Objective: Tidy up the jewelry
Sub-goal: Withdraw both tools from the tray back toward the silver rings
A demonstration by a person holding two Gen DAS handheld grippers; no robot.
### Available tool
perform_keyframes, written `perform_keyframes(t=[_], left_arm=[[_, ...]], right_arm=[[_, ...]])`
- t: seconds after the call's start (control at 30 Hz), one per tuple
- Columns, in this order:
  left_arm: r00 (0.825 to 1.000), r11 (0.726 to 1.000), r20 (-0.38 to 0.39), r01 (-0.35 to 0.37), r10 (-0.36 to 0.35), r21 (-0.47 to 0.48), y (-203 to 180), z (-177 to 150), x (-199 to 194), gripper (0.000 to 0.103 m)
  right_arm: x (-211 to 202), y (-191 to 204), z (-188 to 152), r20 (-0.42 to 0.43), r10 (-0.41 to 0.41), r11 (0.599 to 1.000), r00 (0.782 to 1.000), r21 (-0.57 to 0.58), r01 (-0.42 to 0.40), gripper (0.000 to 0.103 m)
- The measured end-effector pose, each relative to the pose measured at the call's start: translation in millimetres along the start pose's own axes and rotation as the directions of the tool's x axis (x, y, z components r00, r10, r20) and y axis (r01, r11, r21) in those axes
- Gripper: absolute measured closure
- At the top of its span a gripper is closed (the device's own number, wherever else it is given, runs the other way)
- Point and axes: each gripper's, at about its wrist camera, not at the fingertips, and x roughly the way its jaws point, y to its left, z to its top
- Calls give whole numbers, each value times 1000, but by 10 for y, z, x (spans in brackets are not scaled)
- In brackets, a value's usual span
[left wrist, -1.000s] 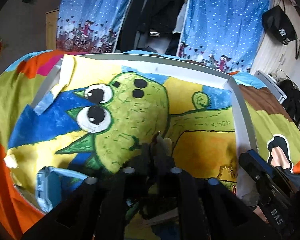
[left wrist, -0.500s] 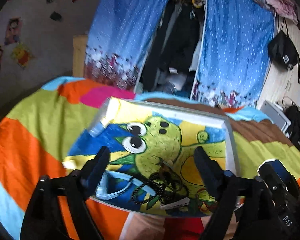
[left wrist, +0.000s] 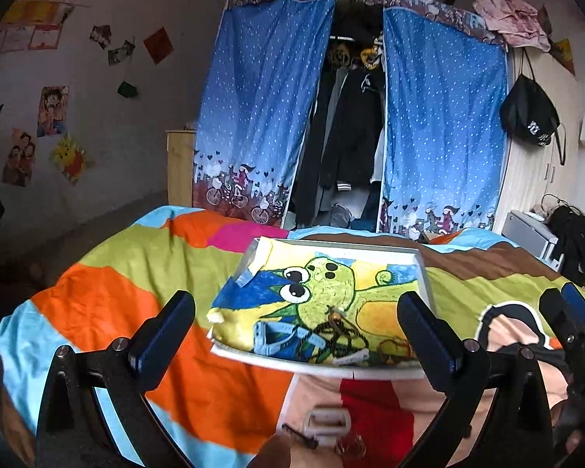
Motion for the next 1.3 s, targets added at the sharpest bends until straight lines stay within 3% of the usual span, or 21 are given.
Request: perform_keyframes(t=[0.3, 0.47, 0.83, 0.97, 1.13, 1.3], left_arm=[[999, 1000, 29, -18, 19, -9, 167, -267, -731, 1], [999, 1000, 21, -25, 25, 15, 232, -540, -1009, 1], [997, 1000, -80, -14, 16, 26, 386, -1089, -1290, 1], [990, 999, -134, -29, 34, 38, 488, -1228, -1285, 1], [975, 996, -215, -37, 54, 83, 569, -1397, -1161, 1], [949, 996, -315, 0, 27, 84, 647, -1513, -939, 1]], right_arm=[[-781, 365, -242, 20, -3, 997, 1000, -73, 5, 0], [-1135, 466, -447, -8, -24, 999, 1000, -35, 23, 0], [-1491, 652, -701, -100, -67, 998, 993, 12, 68, 0], [-1451, 644, -803, -178, -58, 996, 982, 56, 69, 0], [-1250, 616, -924, -316, -63, 993, 947, 79, 93, 0], [-1002, 579, -1094, -468, -79, 988, 880, 78, 130, 0]])
